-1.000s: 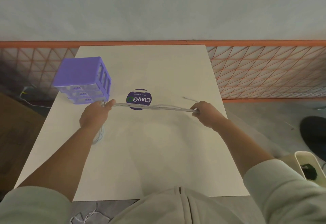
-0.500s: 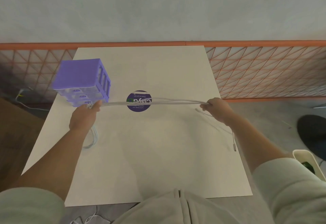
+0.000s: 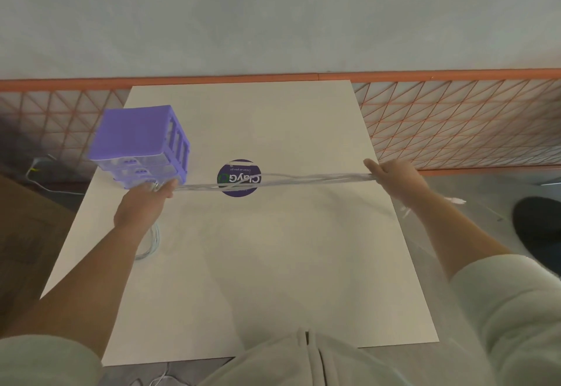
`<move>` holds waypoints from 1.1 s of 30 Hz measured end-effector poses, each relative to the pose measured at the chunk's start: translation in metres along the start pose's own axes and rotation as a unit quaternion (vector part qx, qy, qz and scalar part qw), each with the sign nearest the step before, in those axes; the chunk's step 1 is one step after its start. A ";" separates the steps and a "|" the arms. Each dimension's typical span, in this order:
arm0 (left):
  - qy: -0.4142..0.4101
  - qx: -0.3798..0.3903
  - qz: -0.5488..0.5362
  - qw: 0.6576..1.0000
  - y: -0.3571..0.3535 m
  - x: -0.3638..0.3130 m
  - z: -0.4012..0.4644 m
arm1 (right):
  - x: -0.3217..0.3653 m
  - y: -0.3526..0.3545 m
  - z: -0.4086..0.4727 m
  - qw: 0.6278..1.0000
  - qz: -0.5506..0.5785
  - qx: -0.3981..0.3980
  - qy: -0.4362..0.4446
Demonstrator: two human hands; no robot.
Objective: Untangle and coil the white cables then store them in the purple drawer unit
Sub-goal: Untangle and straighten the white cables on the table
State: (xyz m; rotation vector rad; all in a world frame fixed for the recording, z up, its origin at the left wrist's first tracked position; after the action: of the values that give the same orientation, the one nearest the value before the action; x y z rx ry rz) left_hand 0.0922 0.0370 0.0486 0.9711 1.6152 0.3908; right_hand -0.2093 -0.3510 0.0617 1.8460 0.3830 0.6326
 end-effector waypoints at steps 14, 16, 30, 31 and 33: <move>0.021 0.020 0.031 0.999 -0.025 0.010 -0.011 | -0.026 -0.055 0.007 0.980 -0.192 0.056 0.021; 0.014 0.012 0.021 1.000 -0.025 0.008 -0.012 | -0.025 -0.060 0.009 0.971 -0.233 0.045 0.021; -0.022 -0.007 -0.011 1.000 -0.012 -0.002 -0.005 | 0.131 -0.088 -0.018 0.976 0.030 0.040 0.211; -0.025 -0.006 -0.015 1.000 -0.012 -0.004 -0.006 | 0.150 -0.090 -0.026 0.969 0.045 0.045 0.239; -0.032 -0.006 -0.022 0.999 -0.011 -0.006 -0.005 | 0.184 -0.097 -0.039 0.957 0.030 0.049 0.284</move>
State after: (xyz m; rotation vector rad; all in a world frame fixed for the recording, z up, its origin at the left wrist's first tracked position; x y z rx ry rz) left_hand 0.0832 0.0268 0.0460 0.9284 1.5706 0.3361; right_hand -0.0804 -0.1874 0.0251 1.7493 0.7464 1.2111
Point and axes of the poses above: each hand's wrist, its own z-axis towards the middle knuckle, its own y-axis out of the back of the hand, x = y × z, the point moved 1 cm from there along z, towards the middle knuckle, and after that the axes turned 7 degrees about -z, right-handed, at the moved point
